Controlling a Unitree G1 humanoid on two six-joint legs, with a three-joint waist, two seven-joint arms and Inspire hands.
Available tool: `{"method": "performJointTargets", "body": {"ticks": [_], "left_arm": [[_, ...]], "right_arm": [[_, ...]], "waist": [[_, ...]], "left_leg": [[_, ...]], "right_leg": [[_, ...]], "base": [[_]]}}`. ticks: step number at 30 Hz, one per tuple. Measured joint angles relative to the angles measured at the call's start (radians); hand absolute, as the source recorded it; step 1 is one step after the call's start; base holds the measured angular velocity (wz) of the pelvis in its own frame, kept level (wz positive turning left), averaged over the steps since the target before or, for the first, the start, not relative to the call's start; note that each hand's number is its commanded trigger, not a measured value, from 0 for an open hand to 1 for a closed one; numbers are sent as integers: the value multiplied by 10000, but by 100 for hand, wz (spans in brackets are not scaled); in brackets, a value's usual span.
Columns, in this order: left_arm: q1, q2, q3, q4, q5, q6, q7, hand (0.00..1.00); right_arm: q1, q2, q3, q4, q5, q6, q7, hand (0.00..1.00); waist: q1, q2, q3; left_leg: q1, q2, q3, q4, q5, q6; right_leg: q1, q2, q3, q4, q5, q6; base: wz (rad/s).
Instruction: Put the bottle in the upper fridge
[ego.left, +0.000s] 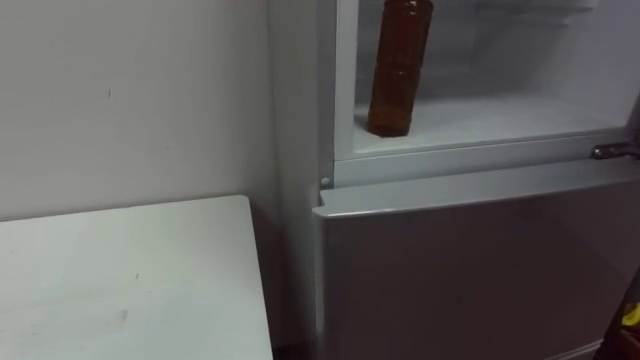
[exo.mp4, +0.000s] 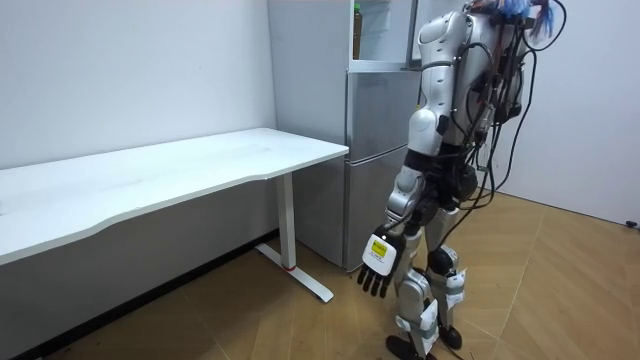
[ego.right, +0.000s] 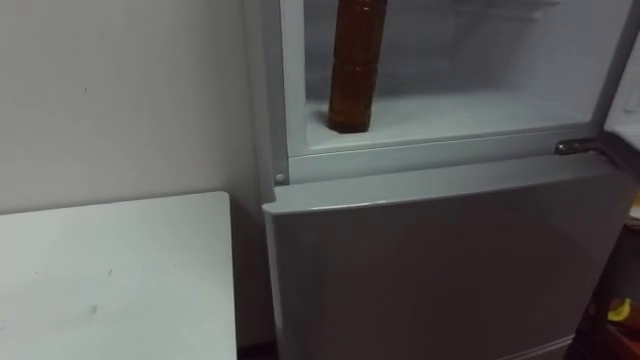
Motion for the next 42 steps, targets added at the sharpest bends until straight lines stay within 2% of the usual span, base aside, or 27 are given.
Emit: {"method": "performJointTargets", "body": {"ticks": [2,12,18,24,42], "left_arm": [[-2,1,-186,0,2,7,5,0],[-20,7,-196,-11,4,147,14,0],[-80,25,-429,-3,-29,154,3,0],[-150,19,-790,-8,-22,168,26,0],[-185,-118,-844,0,-5,368,21,0]], "right_arm": [[0,1,154,0,-1,0,178,0],[0,31,967,0,1,3,1105,0],[0,50,1313,-1,1,12,1880,0],[-18,50,1336,-308,-129,43,2636,0],[-228,51,1426,-397,-440,150,3979,0]], "waist": [[4,-4,2],[62,-106,12],[221,-122,24],[329,-114,27],[496,19,46]], "left_leg": [[12,3,0,-2,0,0],[8,-3,-79,12,0,0],[-43,6,-111,12,1,2],[-108,11,-166,24,0,2],[-235,16,-399,12,-4,-4]], "right_leg": [[-1,0,1,1,1,-2],[-2,-9,-37,-18,9,-9],[36,4,-76,-191,98,1],[16,-7,-179,-200,98,1],[30,-87,-857,-179,103,-6]], "base": [[0],[1],[0],[4],[3]]}}
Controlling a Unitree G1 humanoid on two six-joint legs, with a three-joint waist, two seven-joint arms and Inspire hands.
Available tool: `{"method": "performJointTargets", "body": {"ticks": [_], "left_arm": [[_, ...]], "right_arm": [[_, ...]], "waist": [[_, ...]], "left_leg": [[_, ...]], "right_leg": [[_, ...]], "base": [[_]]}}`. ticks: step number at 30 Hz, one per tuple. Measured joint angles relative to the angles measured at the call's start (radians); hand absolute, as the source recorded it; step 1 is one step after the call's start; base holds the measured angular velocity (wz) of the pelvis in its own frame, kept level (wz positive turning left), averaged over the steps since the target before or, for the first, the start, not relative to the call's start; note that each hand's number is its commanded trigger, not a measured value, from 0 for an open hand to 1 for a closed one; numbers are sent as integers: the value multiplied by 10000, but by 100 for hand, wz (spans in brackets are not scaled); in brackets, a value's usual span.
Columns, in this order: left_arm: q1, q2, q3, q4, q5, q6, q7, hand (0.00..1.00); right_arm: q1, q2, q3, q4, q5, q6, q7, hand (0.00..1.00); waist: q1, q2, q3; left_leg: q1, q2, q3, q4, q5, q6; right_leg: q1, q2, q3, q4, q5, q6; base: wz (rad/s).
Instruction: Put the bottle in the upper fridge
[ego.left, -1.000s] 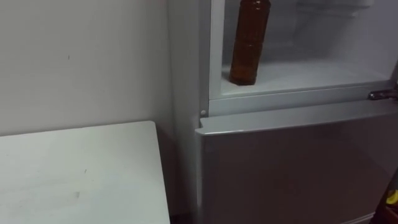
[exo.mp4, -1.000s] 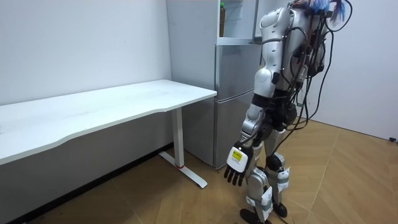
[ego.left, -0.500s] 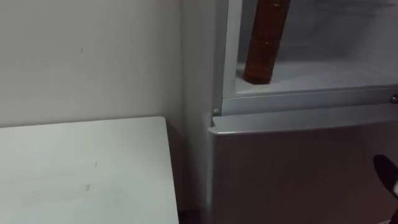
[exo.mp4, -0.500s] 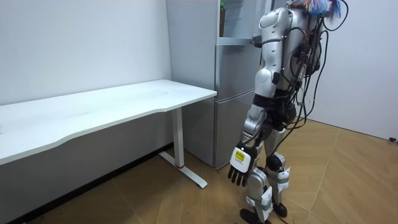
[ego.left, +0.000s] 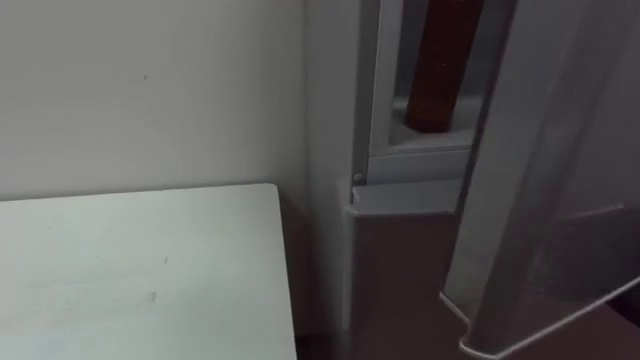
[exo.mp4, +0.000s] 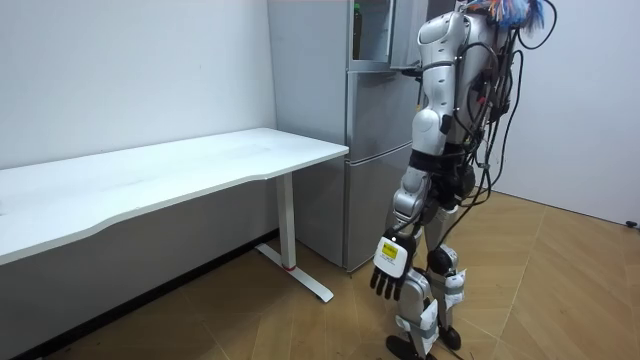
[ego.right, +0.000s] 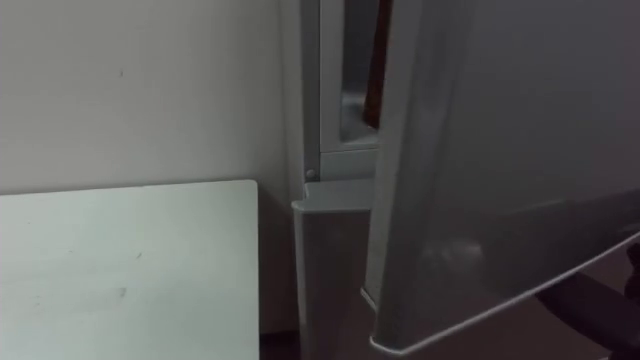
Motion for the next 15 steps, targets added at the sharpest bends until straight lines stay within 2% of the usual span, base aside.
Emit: {"method": "performJointTargets", "body": {"ticks": [3,7,15], "left_arm": [[-2,1,0,-2,-4,59,8,0],[-1,1,-6,-1,-2,154,13,0],[6,2,-1,17,-3,112,-6,0]], "right_arm": [[-188,1,1,0,-322,220,94,0],[-221,1,1,0,-338,226,129,0],[-222,1,1,0,-575,255,435,0]], "waist": [[23,1,-1],[21,-5,-2],[17,21,-2]], "left_leg": [[-75,0,-12,9,-1,0],[-125,-1,-43,17,-1,0],[-117,2,-57,3,0,-1]], "right_leg": [[27,-15,-68,0,9,-3],[12,-28,-169,-5,16,-2],[16,-29,-226,-6,16,-3]], "base": [[0],[2],[0]]}}
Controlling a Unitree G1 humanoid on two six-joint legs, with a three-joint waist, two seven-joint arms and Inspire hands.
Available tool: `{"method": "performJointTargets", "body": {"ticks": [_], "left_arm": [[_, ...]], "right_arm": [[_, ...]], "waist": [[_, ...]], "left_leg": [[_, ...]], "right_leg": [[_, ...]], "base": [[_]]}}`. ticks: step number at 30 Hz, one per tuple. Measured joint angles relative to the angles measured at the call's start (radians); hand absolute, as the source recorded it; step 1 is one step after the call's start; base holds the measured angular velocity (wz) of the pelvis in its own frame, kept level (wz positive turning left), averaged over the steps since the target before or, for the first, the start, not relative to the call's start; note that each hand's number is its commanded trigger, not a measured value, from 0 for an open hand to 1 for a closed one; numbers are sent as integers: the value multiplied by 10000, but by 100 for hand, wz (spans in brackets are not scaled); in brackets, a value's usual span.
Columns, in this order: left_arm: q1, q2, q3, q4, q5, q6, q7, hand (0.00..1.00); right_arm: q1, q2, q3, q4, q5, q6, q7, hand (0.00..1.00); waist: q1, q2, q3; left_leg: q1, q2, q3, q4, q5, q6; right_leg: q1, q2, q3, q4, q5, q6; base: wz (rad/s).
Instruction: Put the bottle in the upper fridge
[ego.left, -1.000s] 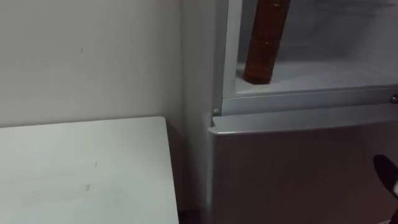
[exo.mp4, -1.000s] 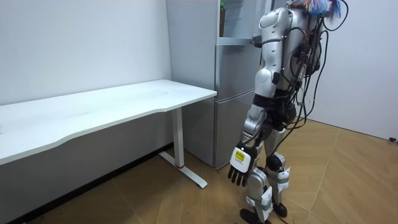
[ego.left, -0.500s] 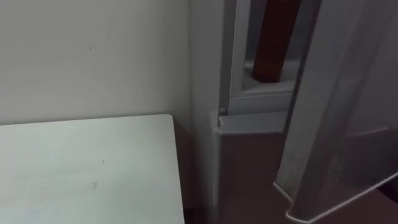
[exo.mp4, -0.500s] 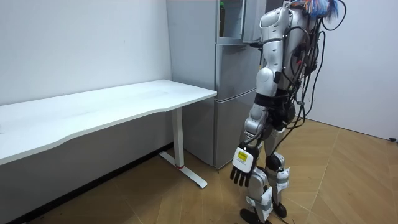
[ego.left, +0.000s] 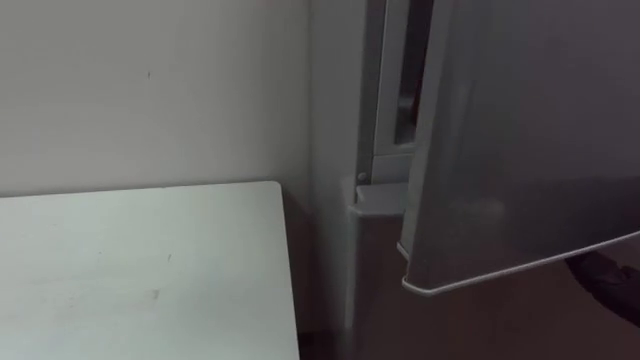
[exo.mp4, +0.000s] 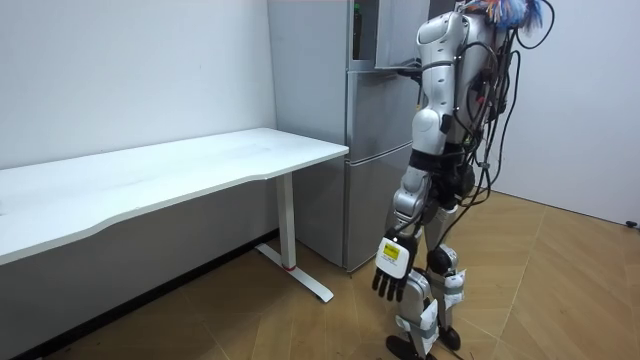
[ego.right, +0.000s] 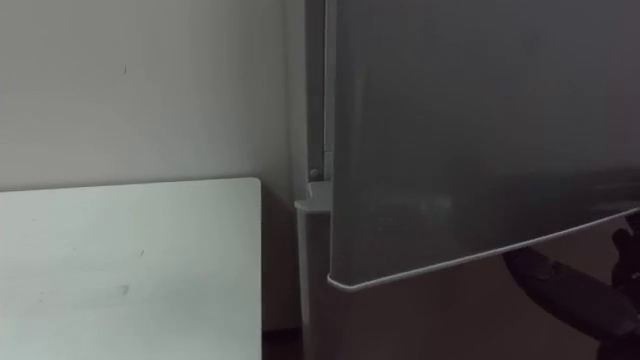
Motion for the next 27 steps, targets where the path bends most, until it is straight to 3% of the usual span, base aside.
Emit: {"method": "performJointTargets", "body": {"ticks": [5,11,17,27], "left_arm": [[-34,2,-1,42,1,-83,-11,0],[-57,10,1,67,8,-130,-57,0],[-170,45,77,79,95,-130,-220,0],[-288,64,-29,63,316,-63,-216,0]], "right_arm": [[0,0,51,0,-183,80,133,0],[0,0,254,0,-183,89,321,0],[-2,1,553,0,-186,88,323,0],[-120,62,988,-1,-662,219,320,0]], "waist": [[23,-5,7],[40,-26,75],[153,-169,76],[556,-196,27]], "left_leg": [[17,4,-5,-12,1,-1],[118,16,-7,-41,-4,-10],[59,21,-8,-8,-3,-10],[-44,67,-3,2,23,-47]], "right_leg": [[37,3,-12,1,0,0],[126,10,-16,-5,-1,0],[81,13,-1,-5,-2,-3],[-39,49,-100,-13,52,-81]], "base": [[0],[0],[0],[-3]]}}
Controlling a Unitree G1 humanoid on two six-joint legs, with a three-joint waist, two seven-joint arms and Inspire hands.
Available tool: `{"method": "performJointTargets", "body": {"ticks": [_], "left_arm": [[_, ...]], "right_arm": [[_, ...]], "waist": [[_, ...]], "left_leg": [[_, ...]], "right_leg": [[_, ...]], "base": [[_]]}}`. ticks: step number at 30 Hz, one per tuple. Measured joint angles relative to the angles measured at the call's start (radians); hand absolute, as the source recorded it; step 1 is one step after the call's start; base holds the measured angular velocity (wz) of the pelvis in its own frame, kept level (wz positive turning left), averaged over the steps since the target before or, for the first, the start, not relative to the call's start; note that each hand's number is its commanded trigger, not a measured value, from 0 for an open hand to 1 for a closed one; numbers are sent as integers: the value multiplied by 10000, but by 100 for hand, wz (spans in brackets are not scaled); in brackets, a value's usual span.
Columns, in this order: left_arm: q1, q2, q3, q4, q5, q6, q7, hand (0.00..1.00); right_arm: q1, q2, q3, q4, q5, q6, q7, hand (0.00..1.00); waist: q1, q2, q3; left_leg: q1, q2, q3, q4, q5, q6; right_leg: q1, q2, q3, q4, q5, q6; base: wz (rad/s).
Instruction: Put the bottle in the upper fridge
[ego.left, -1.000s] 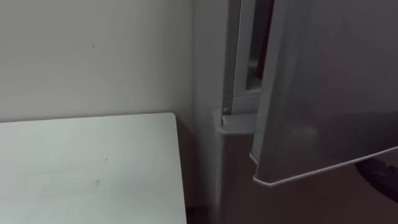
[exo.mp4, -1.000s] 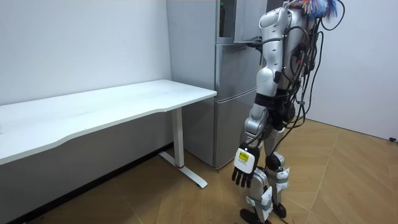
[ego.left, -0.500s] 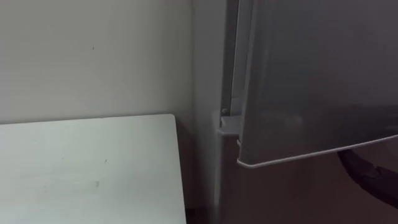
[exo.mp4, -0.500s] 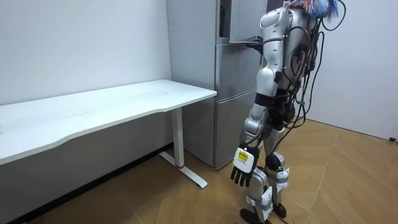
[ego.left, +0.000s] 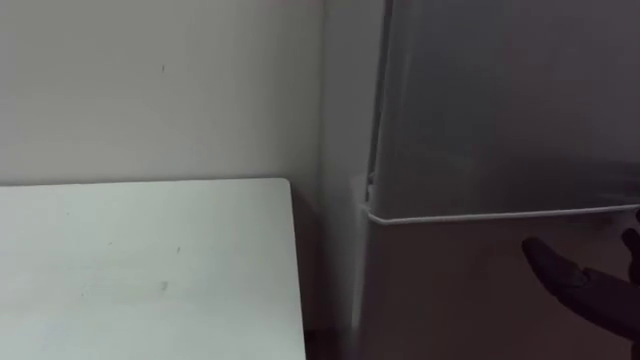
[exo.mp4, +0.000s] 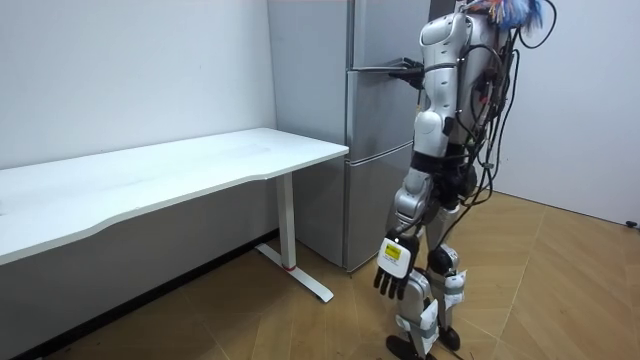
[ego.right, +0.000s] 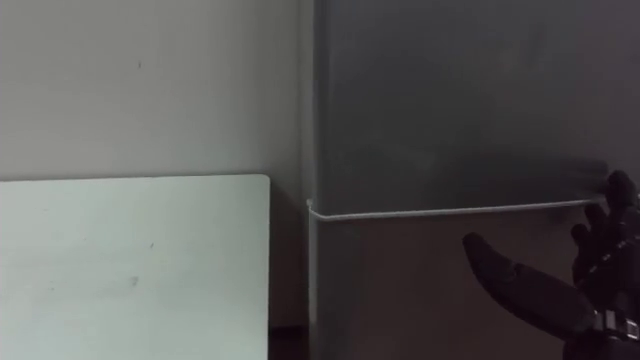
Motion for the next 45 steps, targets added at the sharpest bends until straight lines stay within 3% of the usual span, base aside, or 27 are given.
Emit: {"method": "performJointTargets", "body": {"ticks": [2,5,10,14,18,26,34,39,45], "left_arm": [[0,9,-108,17,1,45,-14,0],[4,6,-154,102,-16,82,-24,0],[48,-2,-285,133,-4,88,-17,0],[40,-61,-310,93,117,99,6,0],[42,-87,-353,71,173,150,-2,0],[36,-93,-284,-61,611,185,-83,0],[57,-88,-274,-114,862,171,-382,0],[99,-64,-245,-146,948,163,-623,0],[214,-13,-177,-421,971,176,-878,0]], "right_arm": [[-33,220,90,0,-424,44,0,0],[-137,650,191,0,-751,44,-15,0],[-171,818,474,0,-746,43,-35,0],[-222,1010,599,1,-747,32,-35,0],[-226,1010,603,1,-831,-78,-35,0],[-217,1151,644,7,-1447,-105,-242,0],[-199,1155,655,49,-1449,-105,-245,0],[-188,1172,654,183,-1450,-105,-245,0],[-190,1172,662,314,-1449,-105,-245,0]], "waist": [[30,75,-60],[44,99,-74],[93,171,-58],[191,243,15],[307,359,17],[303,348,19],[374,329,14],[371,143,-21],[567,108,-30]], "left_leg": [[-12,3,-66,7,13,-21],[-14,7,-224,59,34,-50],[-12,36,-418,190,56,-103],[-46,53,-585,304,98,-166],[-74,57,-656,323,146,-205],[-332,-42,-1079,321,381,-281],[-392,-23,-1235,362,499,-358],[-490,-18,-1358,343,653,-431],[-521,66,-1405,385,724,-521]], "right_leg": [[22,9,-40,-6,6,-10],[103,7,-237,-5,15,-26],[269,1,-411,-108,77,-123],[387,21,-492,-326,93,-167],[394,28,-596,-334,107,-206],[323,-31,-1149,-366,104,-291],[347,-57,-1516,-360,63,-322],[348,-120,-1987,-368,29,-320],[380,-128,-2282,-385,45,-362]], "base": [[4],[12],[8],[8],[4],[15],[7],[11],[2]]}}
